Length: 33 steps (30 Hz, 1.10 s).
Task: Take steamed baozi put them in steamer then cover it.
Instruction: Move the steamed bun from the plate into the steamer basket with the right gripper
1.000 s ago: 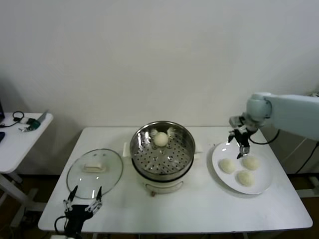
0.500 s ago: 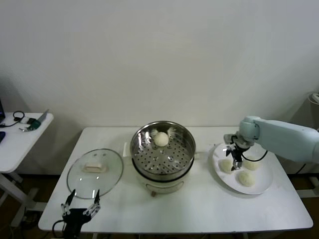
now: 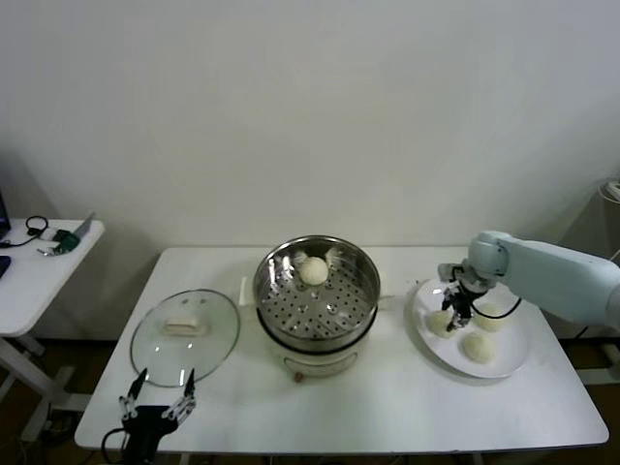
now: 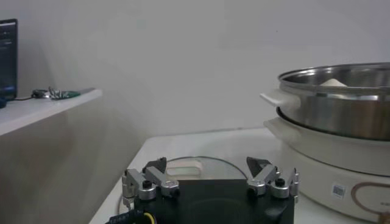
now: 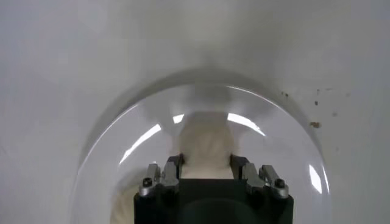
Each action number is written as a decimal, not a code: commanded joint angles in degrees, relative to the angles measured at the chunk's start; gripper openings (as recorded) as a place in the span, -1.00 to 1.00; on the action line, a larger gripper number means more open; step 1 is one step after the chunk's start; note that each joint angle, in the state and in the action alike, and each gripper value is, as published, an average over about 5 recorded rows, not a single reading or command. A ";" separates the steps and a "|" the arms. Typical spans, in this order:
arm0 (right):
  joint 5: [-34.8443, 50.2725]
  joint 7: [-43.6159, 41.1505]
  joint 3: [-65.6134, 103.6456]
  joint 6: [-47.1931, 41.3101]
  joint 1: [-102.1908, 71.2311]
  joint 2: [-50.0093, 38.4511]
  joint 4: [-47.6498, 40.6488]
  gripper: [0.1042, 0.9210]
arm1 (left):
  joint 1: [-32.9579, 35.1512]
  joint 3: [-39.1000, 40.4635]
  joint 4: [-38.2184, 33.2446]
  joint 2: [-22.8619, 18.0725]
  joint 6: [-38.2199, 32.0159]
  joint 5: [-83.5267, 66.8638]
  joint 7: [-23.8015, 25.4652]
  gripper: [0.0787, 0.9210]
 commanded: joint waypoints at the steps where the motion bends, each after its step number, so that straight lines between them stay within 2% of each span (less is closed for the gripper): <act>1: 10.91 -5.41 -8.06 0.91 23.30 1.87 5.65 0.10 | 0.13 0.05 -0.34 0.49 0.11 -0.09 -0.02 0.77; 8: 27.21 -7.08 -10.06 -2.05 40.86 9.86 14.08 0.10 | -0.01 0.60 -1.15 0.98 0.35 -0.18 0.21 0.77; 14: 33.65 -2.11 -4.48 -7.82 37.82 17.68 22.60 0.10 | -0.30 0.91 -1.54 1.25 0.43 -0.14 0.32 0.77; 19: 32.23 1.77 -4.38 -10.29 30.14 24.04 23.93 0.10 | -0.33 0.93 -1.68 1.20 0.61 -0.04 0.41 0.77; 27: 25.96 4.86 -5.11 -10.99 18.58 32.34 13.03 0.10 | -0.31 0.97 -1.46 1.20 0.58 -0.01 0.59 0.77; 33: 21.86 5.81 -5.16 -11.13 13.09 35.18 7.59 0.10 | -0.45 0.77 -0.99 1.25 0.51 -0.19 0.59 0.77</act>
